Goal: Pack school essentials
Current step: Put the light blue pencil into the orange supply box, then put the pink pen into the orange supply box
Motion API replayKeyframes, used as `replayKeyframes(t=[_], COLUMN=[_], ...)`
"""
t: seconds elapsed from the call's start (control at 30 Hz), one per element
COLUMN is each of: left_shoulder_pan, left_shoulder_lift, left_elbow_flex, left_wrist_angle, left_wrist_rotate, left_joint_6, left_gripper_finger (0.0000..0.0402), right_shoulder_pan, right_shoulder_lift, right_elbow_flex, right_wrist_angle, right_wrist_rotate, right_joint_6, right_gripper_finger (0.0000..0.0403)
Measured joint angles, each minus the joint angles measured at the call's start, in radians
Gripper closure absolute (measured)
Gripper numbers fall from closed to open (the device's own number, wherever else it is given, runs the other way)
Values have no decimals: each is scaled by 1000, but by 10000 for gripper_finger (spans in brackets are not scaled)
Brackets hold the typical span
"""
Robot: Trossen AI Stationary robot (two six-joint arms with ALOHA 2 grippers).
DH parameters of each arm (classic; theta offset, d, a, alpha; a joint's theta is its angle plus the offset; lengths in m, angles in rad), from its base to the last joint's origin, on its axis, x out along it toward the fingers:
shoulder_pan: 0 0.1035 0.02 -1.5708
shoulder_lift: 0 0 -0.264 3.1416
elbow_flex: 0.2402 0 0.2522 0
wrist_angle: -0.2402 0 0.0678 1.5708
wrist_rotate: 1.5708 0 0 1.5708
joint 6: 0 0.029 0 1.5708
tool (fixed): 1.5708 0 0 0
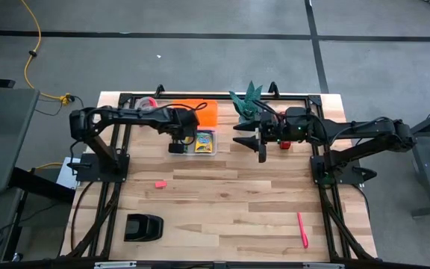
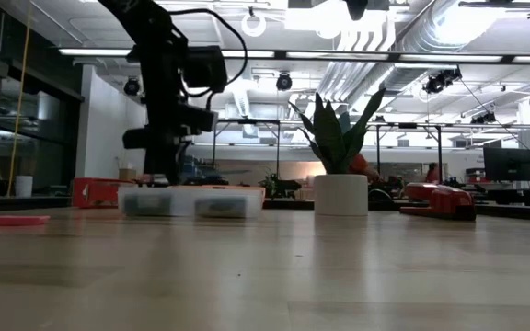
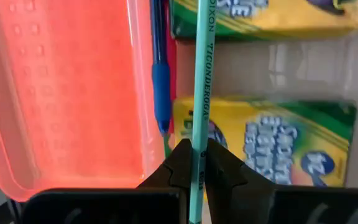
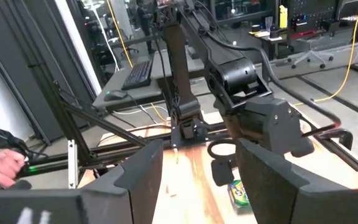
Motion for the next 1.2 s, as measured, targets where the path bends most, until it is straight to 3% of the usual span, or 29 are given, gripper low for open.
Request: replayKeyframes(t=[0.33,0.6,0.8,1.07,1.2], left_shoulder_pan=[0,1,1,1,-4], left_shoulder_lift=[31,31,31,18,-19], left_elbow_flex=[1,1,1,1,49], left_wrist_angle=[120,102,101,92,12], left_wrist_rotate=[-8,-31,-81,-79,-37], left_joint_6=[11,3,-7,-69,-99], left_gripper_finger=[394,387,345,276,243], right_shoulder_pan=[0,0,0,0,0], right_shoulder_lift=[0,0,0,0,0], right_elbow_flex=[0,0,0,0,0], right_wrist_angle=[0,0,0,-2,-3], right_wrist_rotate=[0,0,0,0,0], right_joint_6=[5,5,5,4,-2], right_gripper_finger=[206,206,206,206,206])
